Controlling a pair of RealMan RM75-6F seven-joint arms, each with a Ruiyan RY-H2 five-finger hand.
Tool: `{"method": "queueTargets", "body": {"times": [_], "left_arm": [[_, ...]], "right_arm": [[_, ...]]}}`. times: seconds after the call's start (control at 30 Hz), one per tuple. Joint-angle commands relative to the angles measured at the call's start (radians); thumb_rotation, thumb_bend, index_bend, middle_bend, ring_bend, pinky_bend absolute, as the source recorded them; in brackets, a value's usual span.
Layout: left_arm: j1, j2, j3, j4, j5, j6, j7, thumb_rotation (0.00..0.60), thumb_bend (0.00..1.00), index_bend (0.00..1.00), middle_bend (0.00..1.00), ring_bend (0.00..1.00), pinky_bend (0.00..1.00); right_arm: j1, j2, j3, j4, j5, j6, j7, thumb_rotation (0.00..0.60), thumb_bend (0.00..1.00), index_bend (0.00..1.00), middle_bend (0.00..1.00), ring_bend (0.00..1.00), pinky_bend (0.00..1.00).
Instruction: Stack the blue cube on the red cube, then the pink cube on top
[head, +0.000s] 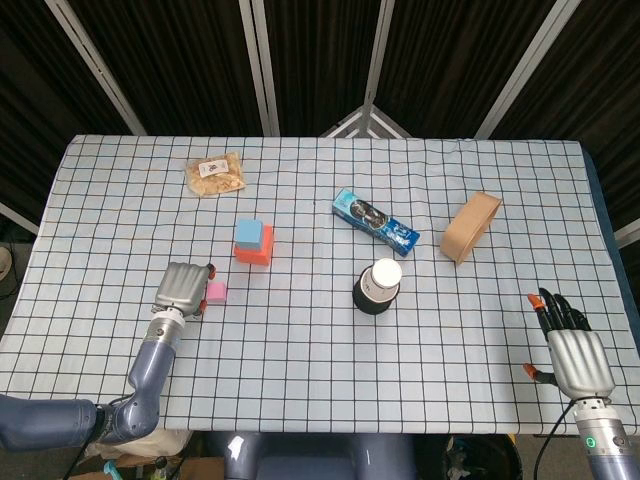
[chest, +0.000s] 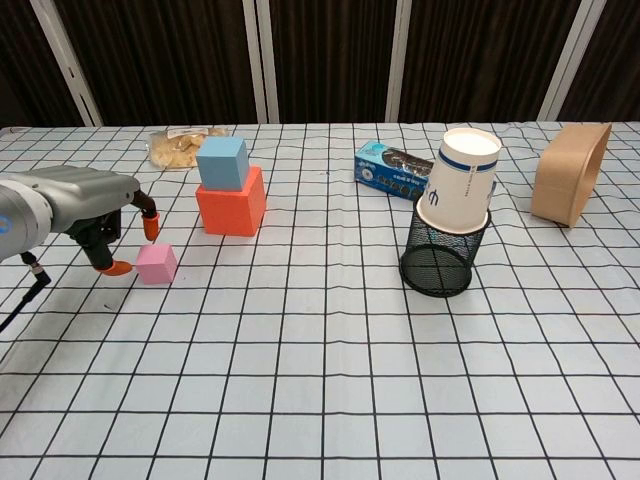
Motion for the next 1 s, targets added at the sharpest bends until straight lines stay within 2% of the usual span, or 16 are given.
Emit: {"method": "queueTargets", "body": {"times": [0.03,1.0], "left_arm": [[-0.001,-0.004,-0.001,0.004,-0.001,-0.001,0.003,0.600,0.35,0.35,0.95,0.82,0.85],[-0.001,-0.033,-0.007,0.027,0.003,-0.002,0.020,0.600,0.35,0.37,0.95,0.82,0.85]], "right_arm": [[0.000,0.000,0.000,0.001,0.001,-0.001,0.000,0.600,0.11,0.00,0.00,0.00,0.17],[0.003,-0.001,0.000,0.008,-0.004,-0.003,0.010,0.600,0.11,0.00,0.00,0.00,0.17]]}}
